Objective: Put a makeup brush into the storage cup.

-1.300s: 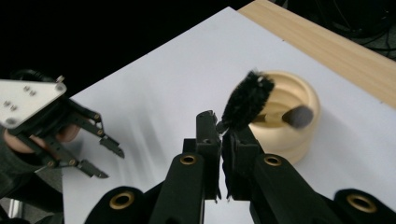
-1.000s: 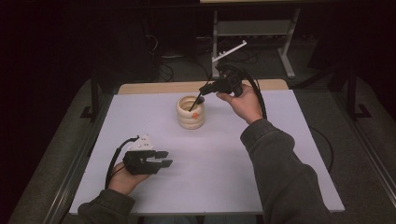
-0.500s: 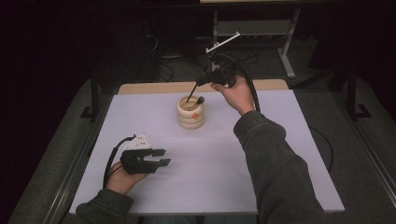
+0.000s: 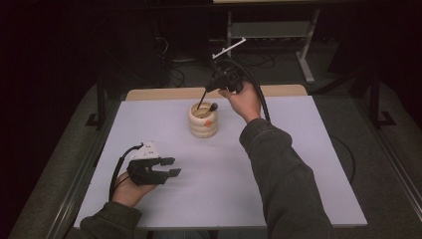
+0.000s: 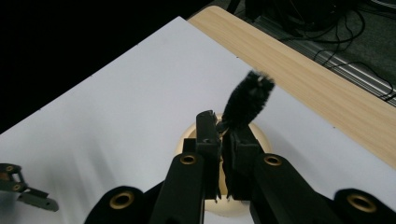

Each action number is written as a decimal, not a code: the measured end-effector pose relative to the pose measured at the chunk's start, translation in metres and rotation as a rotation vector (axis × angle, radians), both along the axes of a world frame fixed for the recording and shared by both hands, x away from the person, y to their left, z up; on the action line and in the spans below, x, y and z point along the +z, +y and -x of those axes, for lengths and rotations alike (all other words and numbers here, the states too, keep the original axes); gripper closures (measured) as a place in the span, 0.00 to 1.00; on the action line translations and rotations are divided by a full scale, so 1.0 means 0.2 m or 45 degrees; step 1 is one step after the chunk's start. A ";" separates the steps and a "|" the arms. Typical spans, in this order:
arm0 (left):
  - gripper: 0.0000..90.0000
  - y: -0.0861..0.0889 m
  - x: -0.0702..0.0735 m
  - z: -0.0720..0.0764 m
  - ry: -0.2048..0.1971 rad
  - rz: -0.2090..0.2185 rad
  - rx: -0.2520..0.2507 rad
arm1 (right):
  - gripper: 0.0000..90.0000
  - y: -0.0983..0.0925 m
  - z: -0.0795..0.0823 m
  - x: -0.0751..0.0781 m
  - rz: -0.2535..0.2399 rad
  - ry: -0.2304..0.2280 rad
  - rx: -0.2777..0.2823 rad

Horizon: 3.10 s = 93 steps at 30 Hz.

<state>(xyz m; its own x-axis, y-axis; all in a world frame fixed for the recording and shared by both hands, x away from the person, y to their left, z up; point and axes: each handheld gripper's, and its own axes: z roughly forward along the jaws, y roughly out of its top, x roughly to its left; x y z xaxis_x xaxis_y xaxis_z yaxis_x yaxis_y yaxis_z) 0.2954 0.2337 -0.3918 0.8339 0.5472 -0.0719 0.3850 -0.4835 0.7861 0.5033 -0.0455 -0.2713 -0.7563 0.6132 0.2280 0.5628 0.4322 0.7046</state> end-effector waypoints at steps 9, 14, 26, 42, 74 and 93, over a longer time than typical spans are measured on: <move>0.58 0.00 0.00 0.00 -0.004 -0.002 -0.004 | 0.94 0.06 -0.02 -0.06 0.046 -0.020 -0.024; 0.57 0.00 -0.01 0.00 0.000 0.014 0.007 | 0.94 0.09 -0.01 -0.08 0.060 -0.008 -0.039; 0.56 0.00 0.00 0.00 -0.003 -0.017 -0.005 | 0.94 0.11 -0.01 -0.13 0.071 -0.002 -0.031; 0.50 -0.01 0.02 0.01 0.006 0.020 0.006 | 0.94 0.12 -0.01 -0.19 0.076 -0.010 -0.044; 0.47 -0.02 -0.01 -0.01 0.025 -0.017 0.005 | 0.93 0.15 -0.01 -0.29 0.096 0.015 -0.037; 0.46 -0.01 -0.02 -0.02 0.032 -0.034 0.008 | 0.59 0.08 0.04 -0.24 0.068 -0.006 -0.066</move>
<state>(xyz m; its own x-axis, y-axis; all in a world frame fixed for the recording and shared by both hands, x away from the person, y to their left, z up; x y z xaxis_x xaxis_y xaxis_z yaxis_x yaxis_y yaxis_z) 0.2991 0.2324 -0.3955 0.8286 0.5544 -0.0781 0.4075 -0.5015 0.7632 0.4959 -0.0302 -0.3187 -0.7243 0.6627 0.1905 0.5822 0.4398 0.6838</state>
